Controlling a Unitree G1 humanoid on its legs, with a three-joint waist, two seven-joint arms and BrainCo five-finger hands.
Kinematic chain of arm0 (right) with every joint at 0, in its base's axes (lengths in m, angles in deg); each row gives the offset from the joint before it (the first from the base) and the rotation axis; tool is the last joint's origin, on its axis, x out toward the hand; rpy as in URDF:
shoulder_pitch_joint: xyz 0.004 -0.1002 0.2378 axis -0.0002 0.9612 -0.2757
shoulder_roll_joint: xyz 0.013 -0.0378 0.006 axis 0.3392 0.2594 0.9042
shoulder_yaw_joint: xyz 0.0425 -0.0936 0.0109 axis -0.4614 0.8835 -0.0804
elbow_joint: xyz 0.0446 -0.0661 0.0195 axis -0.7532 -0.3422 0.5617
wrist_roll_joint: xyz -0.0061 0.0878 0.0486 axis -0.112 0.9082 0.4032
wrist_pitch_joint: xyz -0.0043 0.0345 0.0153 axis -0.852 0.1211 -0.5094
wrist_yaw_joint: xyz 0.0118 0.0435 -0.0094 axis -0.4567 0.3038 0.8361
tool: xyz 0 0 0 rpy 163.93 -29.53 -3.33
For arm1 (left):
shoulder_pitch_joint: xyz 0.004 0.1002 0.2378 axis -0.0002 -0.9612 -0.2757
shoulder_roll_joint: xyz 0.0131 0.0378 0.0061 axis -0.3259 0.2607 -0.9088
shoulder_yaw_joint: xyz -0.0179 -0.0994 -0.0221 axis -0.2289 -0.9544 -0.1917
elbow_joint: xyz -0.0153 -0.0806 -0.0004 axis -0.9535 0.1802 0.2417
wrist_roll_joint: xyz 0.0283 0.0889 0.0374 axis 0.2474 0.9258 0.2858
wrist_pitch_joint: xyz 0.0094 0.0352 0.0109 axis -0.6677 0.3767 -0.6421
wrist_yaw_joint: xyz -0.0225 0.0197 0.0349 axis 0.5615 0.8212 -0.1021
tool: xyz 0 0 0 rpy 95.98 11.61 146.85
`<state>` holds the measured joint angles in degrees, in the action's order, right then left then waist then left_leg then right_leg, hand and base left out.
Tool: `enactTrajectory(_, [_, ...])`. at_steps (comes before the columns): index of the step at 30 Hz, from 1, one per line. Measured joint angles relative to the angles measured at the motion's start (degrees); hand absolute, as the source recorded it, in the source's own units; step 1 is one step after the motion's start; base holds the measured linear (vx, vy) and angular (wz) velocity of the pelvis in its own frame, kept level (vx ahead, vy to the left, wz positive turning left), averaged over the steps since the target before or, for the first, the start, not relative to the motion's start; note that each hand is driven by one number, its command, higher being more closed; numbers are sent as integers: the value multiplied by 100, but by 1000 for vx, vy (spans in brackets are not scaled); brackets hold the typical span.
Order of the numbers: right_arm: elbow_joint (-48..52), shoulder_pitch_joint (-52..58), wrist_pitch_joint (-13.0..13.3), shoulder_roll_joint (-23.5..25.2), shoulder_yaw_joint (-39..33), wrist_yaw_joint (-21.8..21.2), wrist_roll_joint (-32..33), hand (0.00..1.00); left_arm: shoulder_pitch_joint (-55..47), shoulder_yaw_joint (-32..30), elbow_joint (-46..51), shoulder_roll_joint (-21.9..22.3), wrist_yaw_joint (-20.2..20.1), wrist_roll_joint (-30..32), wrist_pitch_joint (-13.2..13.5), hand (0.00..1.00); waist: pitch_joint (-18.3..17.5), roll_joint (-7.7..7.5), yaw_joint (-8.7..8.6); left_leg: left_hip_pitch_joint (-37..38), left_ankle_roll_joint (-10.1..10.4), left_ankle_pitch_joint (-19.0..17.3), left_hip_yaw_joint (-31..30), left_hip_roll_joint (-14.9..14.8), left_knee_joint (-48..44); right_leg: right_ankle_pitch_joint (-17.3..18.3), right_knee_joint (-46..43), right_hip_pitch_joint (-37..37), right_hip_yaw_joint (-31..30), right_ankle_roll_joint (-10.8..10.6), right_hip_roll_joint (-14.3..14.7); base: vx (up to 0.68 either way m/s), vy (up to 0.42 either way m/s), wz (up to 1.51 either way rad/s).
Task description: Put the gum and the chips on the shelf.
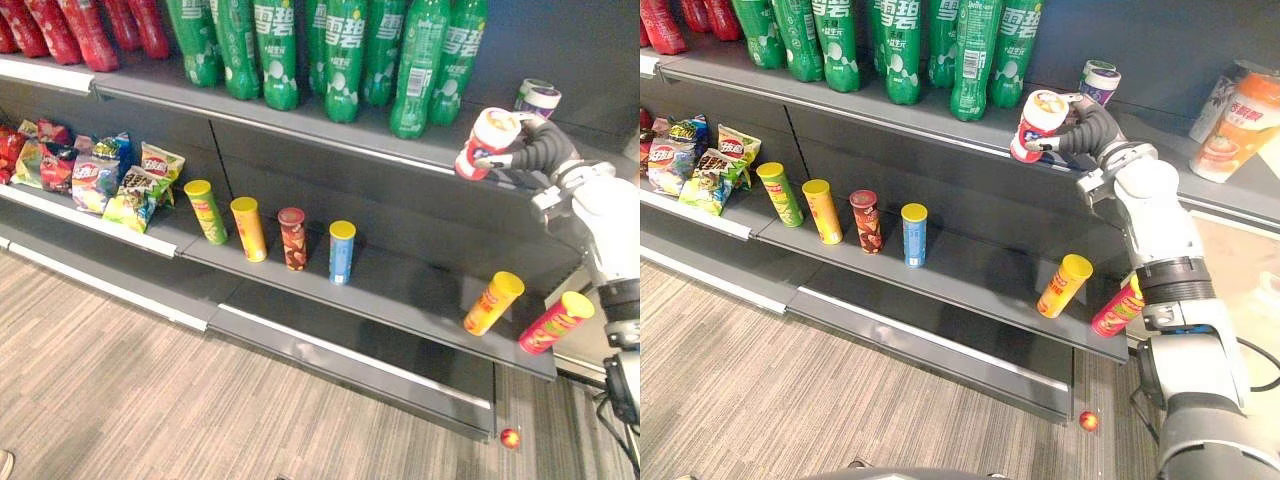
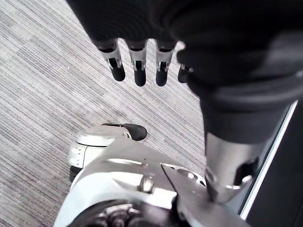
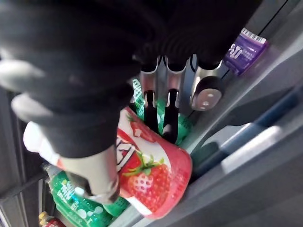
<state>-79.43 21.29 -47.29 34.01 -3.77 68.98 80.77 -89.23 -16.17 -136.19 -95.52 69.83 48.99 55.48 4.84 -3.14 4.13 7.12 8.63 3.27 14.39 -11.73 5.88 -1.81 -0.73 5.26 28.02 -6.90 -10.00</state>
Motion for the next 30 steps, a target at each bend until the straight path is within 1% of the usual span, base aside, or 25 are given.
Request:
enactTrajectory(7, [-480,-274,-1,-386,183,-114,2,100,1,83,55,-58,-3,-1,-53,0,1,2,2,3,1,0,51,-1,0,-74,100,12,-27,3,22,8,5,-3])
enactTrajectory(13, [-839,-416,-2,-452,225,-112,2,100,4,141,57,-115,-8,-1,-66,0,2,2,-5,4,1,0,79,-2,0,-146,211,27,-56,16,50,1,4,-2])
enactTrajectory(18, [-926,-494,12,-646,384,-126,0,100,4,171,67,-128,-8,-2,-68,0,3,3,-3,4,1,0,81,-7,0,-159,261,45,-55,15,67,0,0,0])
enactTrajectory(24, [-1068,-548,14,-655,385,-124,-4,100,2,227,107,-150,-8,-2,-70,0,8,3,4,4,1,0,79,-7,0,-159,266,45,-52,15,68,0,0,0])
enactTrajectory(30, [-1303,-615,12,-728,394,-112,0,100,2,249,158,-149,-7,-8,-73,0,33,3,75,12,3,-2,66,-7,0,-159,276,83,-35,15,68,1,2,1])
